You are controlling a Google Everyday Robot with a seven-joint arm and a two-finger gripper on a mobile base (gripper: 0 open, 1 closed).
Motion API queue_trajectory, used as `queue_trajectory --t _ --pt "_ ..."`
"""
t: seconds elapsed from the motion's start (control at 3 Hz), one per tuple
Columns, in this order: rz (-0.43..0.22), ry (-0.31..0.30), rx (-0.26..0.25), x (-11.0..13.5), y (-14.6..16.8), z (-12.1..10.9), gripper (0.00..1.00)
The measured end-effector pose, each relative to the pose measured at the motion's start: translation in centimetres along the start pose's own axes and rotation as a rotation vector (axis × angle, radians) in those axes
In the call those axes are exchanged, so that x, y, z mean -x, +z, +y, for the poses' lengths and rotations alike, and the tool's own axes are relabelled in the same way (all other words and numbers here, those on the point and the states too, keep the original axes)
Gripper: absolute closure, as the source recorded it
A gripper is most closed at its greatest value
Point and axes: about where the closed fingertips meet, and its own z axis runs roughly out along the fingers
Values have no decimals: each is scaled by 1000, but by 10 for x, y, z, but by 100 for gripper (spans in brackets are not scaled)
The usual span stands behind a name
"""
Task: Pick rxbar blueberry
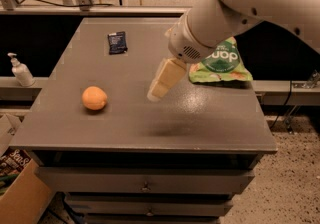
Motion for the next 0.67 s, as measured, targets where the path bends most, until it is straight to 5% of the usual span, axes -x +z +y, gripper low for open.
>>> queue_trajectory --t 0.67 --pt "-80 118 -10 -5 55 -64 0"
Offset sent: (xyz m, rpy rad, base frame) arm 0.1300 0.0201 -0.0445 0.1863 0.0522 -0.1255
